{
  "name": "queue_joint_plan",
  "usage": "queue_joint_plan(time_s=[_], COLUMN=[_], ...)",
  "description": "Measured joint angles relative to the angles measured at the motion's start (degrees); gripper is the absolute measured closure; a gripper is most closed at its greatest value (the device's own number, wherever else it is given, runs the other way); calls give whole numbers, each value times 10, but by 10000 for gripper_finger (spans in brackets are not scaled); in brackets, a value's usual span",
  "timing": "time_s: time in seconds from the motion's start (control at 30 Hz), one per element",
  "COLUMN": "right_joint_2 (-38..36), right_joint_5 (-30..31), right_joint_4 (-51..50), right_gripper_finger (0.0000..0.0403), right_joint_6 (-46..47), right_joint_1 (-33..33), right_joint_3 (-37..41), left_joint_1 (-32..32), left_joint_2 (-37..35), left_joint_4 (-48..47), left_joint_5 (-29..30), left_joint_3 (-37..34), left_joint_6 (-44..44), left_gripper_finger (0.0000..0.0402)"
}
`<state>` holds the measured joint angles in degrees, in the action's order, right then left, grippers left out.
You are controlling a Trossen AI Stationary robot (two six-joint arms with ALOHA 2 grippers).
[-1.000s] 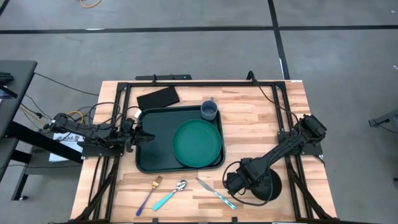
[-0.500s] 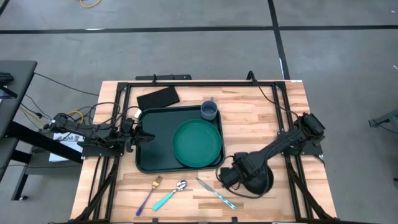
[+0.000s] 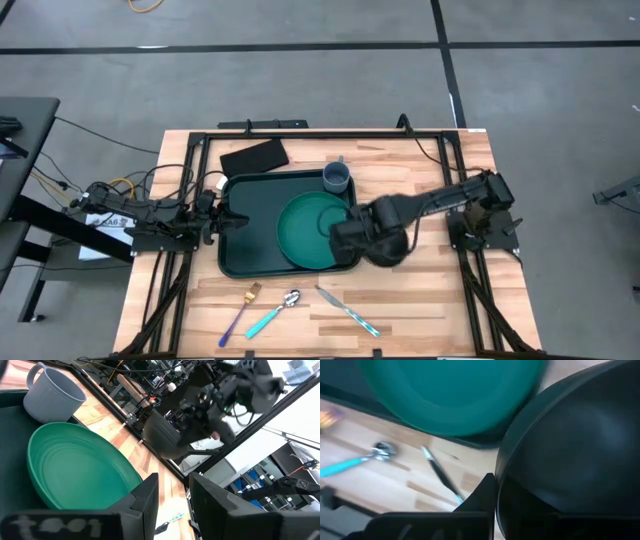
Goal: Set up tray
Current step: Put the black bowl on the black tray on top of the green plate
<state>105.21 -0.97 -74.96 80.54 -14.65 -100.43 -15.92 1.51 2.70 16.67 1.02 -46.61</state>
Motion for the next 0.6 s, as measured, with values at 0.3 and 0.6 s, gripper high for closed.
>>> queue_joint_plan(time_s=[0.3, 0.6], right_joint_2=[17, 160], right_joint_5=[11, -9], right_joint_4=[44, -78], right_gripper_finger=[402, 403], right_joint_6=[-155, -313], right_joint_1=[49, 54], right_joint_3=[-78, -261], left_joint_1=[0, 0], left_joint_2=[0, 3], left_joint_4=[0, 4], left_joint_5=[1, 18], left_joint_3=[0, 0], left_joint_6=[0, -12], left_gripper_finger=[303, 303])
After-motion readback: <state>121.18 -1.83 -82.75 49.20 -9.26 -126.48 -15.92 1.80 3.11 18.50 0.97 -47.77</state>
